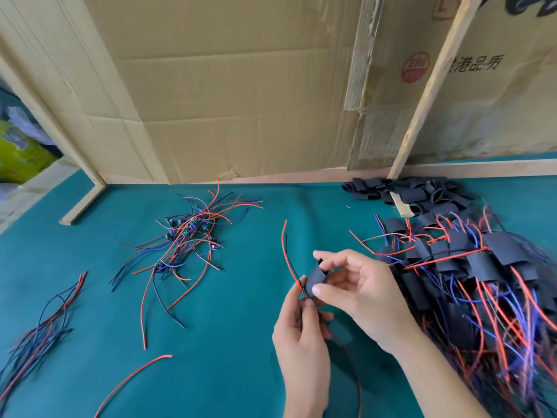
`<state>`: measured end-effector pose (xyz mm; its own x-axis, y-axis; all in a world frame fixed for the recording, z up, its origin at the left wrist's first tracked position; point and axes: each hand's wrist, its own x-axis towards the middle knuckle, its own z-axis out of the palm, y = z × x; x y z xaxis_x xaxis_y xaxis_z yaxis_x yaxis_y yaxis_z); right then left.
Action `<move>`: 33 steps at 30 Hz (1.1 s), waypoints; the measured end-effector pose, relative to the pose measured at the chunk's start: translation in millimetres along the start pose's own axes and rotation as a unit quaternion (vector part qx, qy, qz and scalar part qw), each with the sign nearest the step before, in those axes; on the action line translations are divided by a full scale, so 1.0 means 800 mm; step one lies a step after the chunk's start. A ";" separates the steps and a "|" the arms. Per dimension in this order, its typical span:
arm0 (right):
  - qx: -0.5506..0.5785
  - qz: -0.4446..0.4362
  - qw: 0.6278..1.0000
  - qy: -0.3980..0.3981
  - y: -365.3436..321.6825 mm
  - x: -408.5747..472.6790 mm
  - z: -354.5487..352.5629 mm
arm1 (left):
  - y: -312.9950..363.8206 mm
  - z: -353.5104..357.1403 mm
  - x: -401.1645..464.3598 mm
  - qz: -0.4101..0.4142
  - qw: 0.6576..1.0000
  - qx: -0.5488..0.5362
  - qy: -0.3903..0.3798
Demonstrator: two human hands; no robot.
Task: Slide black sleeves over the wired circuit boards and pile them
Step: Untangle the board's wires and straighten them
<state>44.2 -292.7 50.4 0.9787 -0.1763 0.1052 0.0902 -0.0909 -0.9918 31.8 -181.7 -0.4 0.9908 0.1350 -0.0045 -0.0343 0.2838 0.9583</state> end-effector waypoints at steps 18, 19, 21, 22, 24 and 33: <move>0.320 0.043 0.925 0.199 -0.043 0.053 -0.028 | 0.004 -0.005 -0.001 -0.007 0.994 -0.034 -0.108; 0.326 0.051 0.922 0.201 -0.045 0.059 -0.026 | 0.004 -0.005 -0.001 -0.010 0.994 -0.032 -0.108; 0.335 0.076 0.917 0.201 -0.046 0.069 -0.020 | 0.005 -0.006 -0.001 -0.014 0.994 -0.027 -0.108; 0.342 0.089 0.915 0.197 -0.045 0.073 -0.016 | 0.006 -0.006 -0.001 -0.014 0.994 -0.025 -0.108; 0.357 0.113 0.908 0.190 -0.044 0.080 -0.007 | 0.007 -0.006 -0.001 -0.015 0.994 -0.025 -0.106; 0.424 0.164 0.884 0.111 -0.040 0.087 0.006 | 0.009 -0.007 -0.001 -0.024 0.994 -0.027 -0.100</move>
<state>110.3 -297.4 89.3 0.9261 -0.2528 -0.2800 0.0059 0.7518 -0.6594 30.2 -174.5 4.8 0.9975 -0.0699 0.0116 0.0127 0.3376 0.9412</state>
